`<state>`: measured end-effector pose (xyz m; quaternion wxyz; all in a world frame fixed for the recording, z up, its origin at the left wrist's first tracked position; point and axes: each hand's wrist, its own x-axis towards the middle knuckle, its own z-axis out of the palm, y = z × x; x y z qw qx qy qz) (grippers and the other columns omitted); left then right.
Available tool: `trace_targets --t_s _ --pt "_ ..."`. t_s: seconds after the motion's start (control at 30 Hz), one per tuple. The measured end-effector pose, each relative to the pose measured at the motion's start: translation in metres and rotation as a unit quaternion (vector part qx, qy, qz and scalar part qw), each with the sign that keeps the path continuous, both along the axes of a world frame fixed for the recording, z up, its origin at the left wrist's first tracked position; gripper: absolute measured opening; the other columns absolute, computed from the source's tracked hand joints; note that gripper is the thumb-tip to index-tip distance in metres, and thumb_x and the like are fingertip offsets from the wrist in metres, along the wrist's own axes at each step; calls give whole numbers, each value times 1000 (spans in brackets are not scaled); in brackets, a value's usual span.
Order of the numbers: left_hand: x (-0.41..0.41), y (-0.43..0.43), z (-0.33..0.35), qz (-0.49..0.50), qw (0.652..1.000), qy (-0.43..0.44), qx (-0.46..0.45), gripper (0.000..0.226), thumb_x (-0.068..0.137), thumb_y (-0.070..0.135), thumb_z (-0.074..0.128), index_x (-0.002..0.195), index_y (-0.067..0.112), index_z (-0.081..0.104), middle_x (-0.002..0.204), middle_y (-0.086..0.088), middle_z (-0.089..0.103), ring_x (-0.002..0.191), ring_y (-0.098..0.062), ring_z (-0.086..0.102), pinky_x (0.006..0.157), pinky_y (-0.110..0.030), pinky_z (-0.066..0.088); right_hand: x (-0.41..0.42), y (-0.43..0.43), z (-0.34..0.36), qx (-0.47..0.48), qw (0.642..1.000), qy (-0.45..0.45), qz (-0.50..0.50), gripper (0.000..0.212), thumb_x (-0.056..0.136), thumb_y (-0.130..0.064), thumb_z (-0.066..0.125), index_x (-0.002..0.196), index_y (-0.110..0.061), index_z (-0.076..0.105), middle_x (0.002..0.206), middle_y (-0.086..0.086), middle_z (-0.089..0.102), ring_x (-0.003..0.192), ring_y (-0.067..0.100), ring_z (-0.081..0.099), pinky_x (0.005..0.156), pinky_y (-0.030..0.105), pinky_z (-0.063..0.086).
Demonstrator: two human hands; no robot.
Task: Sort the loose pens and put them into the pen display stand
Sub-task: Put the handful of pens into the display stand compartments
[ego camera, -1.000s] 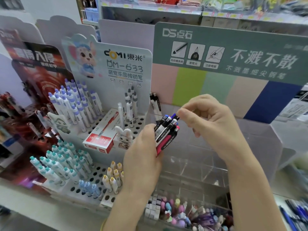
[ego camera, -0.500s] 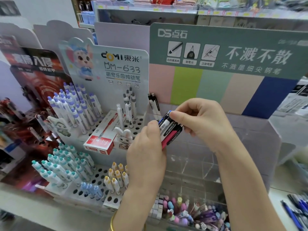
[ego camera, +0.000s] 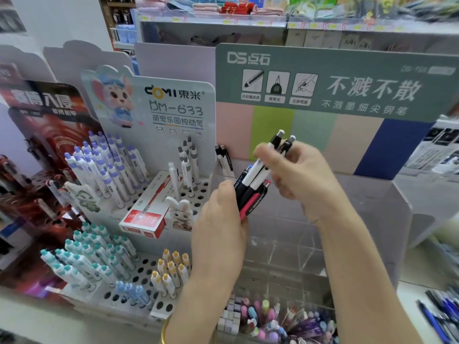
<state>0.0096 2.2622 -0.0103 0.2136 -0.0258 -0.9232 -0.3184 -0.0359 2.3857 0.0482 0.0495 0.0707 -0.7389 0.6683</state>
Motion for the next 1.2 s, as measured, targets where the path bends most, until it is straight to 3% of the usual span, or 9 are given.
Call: trace_targets --t_s 0.07,0.2,0.3,0.47,0.57,0.8,0.97,1.1,1.2 --pt "-1 1 0 -4 1000 -4 -2 41 86 8 63 121 13 43 99 -2 57 90 -26 57 65 -31 38 0 -5 -6 -23 998 48 -26 29 86 -26 68 76 0 60 49 -9 44 39 1 32 39 12 25" --pt "0 -1 -1 7 1000 -28 12 39 90 12 60 122 16 38 106 -1 58 98 -23 57 72 -30 42 -8 9 5 -250 953 81 -148 32 94 -22 55 63 -16 51 46 -9 40 39 5 31 38 18 25" --pt "2 -4 -1 14 1000 -23 16 39 91 10 57 124 15 37 109 -2 58 99 -23 57 73 -30 41 -7 18 5 -278 951 45 -128 31 95 -18 49 64 -15 45 54 -5 45 45 11 45 43 22 39" --pt "1 -3 0 13 999 -23 19 43 90 10 60 127 13 38 112 -5 59 101 -24 58 78 -35 48 3 11 -8 -93 995 -9 31 17 92 -2 54 76 -9 54 55 3 42 33 12 33 35 16 23" --pt "3 -4 -1 13 1000 -20 15 45 91 12 60 129 14 37 114 -4 59 103 -24 58 77 -33 46 7 14 -10 12 995 -3 98 8 88 -1 61 85 -5 67 53 10 42 35 14 30 36 19 21" --pt "4 -9 -2 -3 1000 -7 20 40 93 15 57 126 19 36 107 1 57 97 -21 56 70 -28 41 5 12 -2 85 988 50 123 8 86 2 63 83 -5 65 43 -8 46 35 9 34 35 19 28" --pt "3 -16 -9 -24 995 -32 86 33 93 12 55 119 21 37 92 5 55 79 -17 55 57 -22 37 -5 19 12 -50 994 98 -25 11 94 -6 55 84 -11 54 50 -8 50 37 10 41 34 20 32" --pt "3 -17 -11 -61 990 -25 123 24 95 15 53 109 26 37 82 8 51 65 -10 48 52 -20 32 -8 11 11 -154 987 39 28 13 99 -8 44 87 -12 40 79 10 71 37 15 50 33 18 29" --pt "3 -19 -12 -81 981 -38 170 19 96 18 52 104 30 39 78 6 50 62 -9 46 54 -23 36 -13 6 8 -262 963 57 -42 15 100 -6 39 86 -11 37 72 14 71 39 14 53 34 19 32"
